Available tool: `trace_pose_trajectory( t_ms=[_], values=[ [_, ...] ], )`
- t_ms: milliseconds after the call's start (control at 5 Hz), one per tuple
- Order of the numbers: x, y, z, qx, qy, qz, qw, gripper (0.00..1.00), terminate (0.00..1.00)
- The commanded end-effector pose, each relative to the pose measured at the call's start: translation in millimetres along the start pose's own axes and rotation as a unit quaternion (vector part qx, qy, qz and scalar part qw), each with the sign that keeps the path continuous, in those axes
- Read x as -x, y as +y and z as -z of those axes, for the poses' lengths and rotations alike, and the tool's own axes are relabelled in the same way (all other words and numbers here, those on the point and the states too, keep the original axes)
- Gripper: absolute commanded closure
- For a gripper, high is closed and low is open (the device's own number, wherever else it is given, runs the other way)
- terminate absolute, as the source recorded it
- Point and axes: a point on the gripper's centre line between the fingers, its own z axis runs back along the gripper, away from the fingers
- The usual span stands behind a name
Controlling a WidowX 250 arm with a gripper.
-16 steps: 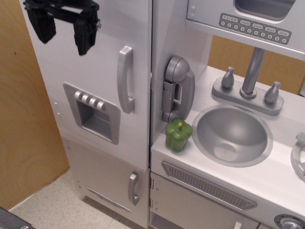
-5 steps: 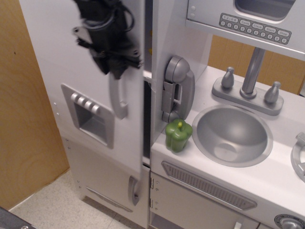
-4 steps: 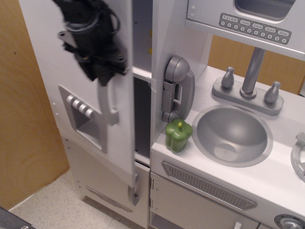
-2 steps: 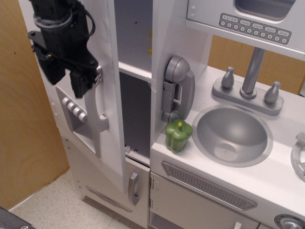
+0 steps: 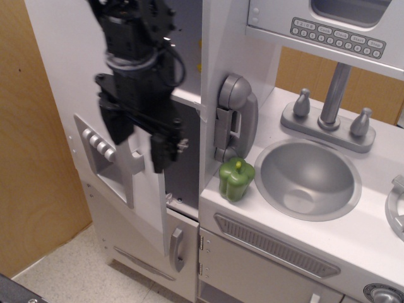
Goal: Open fridge
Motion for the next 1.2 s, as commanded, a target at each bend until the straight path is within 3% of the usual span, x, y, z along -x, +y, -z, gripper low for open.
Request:
trace_pose_trajectory(
  t_ms=[0, 400, 600, 1000],
  values=[
    [-39, -34, -5, 0.030, 0.005, 0.008, 0.9995, 0.00, 0.00],
    [-79, -19, -11, 0.051, -0.025, -0.023, 0.9981, 0.00, 0.00],
    [-89, 0, -21, 0.018, -0.059, -0.060, 0.9963, 0.00, 0.00],
    [-61, 25, -22, -0.050, -0.038, -0.097, 0.9933, 0.00, 0.00]
  ],
)
